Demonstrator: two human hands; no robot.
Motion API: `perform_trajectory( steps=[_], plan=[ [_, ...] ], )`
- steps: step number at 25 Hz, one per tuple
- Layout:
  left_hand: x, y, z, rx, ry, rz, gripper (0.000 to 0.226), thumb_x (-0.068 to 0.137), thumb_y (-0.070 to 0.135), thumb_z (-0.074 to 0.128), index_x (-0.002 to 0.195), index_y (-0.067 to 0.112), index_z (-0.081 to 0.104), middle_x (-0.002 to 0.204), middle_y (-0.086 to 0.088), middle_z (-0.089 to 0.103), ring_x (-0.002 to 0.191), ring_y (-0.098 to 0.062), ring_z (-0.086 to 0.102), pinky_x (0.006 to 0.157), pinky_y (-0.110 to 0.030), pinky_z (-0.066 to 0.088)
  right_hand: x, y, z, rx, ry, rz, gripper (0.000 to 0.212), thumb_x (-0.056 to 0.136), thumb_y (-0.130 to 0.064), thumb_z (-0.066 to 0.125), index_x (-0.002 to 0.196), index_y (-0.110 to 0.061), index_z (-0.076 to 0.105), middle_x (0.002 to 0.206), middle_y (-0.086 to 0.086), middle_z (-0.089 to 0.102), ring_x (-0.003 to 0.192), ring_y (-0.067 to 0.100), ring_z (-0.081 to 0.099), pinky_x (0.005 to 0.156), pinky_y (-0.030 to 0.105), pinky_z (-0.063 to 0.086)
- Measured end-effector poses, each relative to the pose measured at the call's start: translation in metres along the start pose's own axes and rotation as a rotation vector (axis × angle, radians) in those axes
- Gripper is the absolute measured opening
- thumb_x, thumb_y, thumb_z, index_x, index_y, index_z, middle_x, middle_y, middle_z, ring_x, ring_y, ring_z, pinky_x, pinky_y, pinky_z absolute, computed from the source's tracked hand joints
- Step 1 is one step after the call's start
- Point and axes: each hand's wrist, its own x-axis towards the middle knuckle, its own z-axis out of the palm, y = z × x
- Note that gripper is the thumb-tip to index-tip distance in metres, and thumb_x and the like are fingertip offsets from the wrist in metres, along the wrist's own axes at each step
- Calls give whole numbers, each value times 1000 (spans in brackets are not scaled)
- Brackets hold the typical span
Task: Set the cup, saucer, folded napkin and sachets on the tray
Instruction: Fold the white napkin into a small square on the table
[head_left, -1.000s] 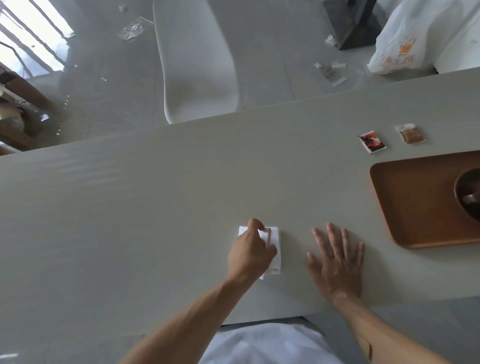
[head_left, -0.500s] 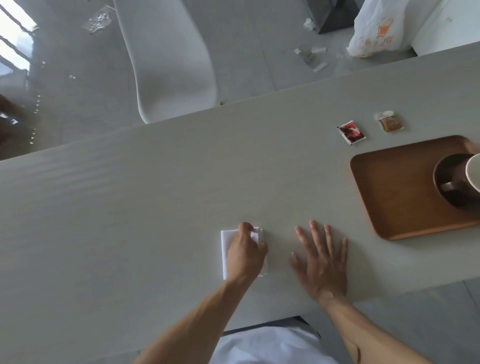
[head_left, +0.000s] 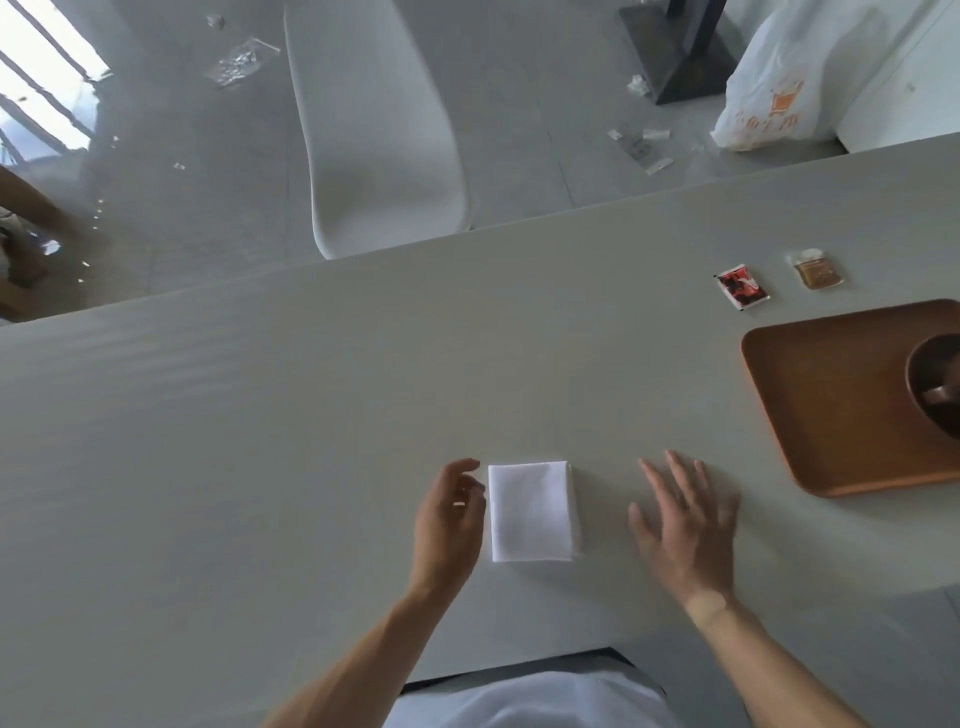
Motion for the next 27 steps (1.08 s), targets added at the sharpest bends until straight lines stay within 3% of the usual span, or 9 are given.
perform_trajectory(
  steps=[1, 3, 5, 7, 10, 14, 27],
  plan=[
    [-1, -5, -4, 138, 74, 86, 29, 89, 10, 57, 112, 26, 61, 96, 7, 68, 85, -9, 65, 75, -21, 49, 1, -12, -2, 52, 53, -3, 60, 89, -48, 34, 140, -21, 49, 149, 10, 46, 141, 33, 35, 111, 66, 23],
    [-2, -15, -3, 395, 92, 316, 31, 93, 16, 52, 123, 18, 60, 118, 1, 65, 108, -14, 60, 89, -26, 47, -4, -47, -1, 71, 123, -180, 51, 94, -38, 36, 141, -19, 46, 149, 6, 46, 143, 28, 34, 114, 60, 24],
    [-2, -22, 9, 571, -20, 512, 41, 97, 25, 44, 135, 11, 54, 138, -7, 57, 130, -22, 49, 106, -34, 41, -12, -81, 10, 28, 59, -411, 51, 95, -31, 38, 144, -18, 41, 152, 4, 43, 145, 25, 30, 116, 57, 22],
    [3, -27, 21, 695, -123, 592, 49, 99, 28, 38, 143, 7, 45, 151, -12, 43, 144, -27, 34, 117, -41, 29, -9, -94, 23, -49, -31, -494, 53, 95, -30, 38, 146, -14, 40, 154, 5, 40, 145, 27, 30, 115, 58, 20],
    [12, -34, 29, 821, -199, 579, 57, 100, 34, 34, 149, 6, 34, 159, -12, 26, 148, -29, 20, 118, -44, 17, 3, -86, 34, -179, -143, -469, 59, 95, -37, 36, 148, -13, 36, 159, 4, 28, 146, 29, 27, 114, 59, 16],
    [19, -45, 38, 941, -221, 536, 62, 99, 41, 32, 152, 8, 28, 161, -10, 19, 150, -26, 14, 119, -48, 15, 11, -74, 46, -195, -195, -427, 69, 92, -43, 36, 154, -17, 19, 164, 1, 12, 151, 25, 11, 116, 61, 12],
    [20, -38, 40, 965, -310, 490, 62, 100, 43, 26, 151, 8, 28, 160, -13, 21, 148, -30, 19, 116, -51, 17, 14, -77, 45, -197, -258, -408, 71, 90, -43, 38, 153, -16, 21, 163, 0, 16, 150, 24, 14, 115, 62, 14]
  ],
)
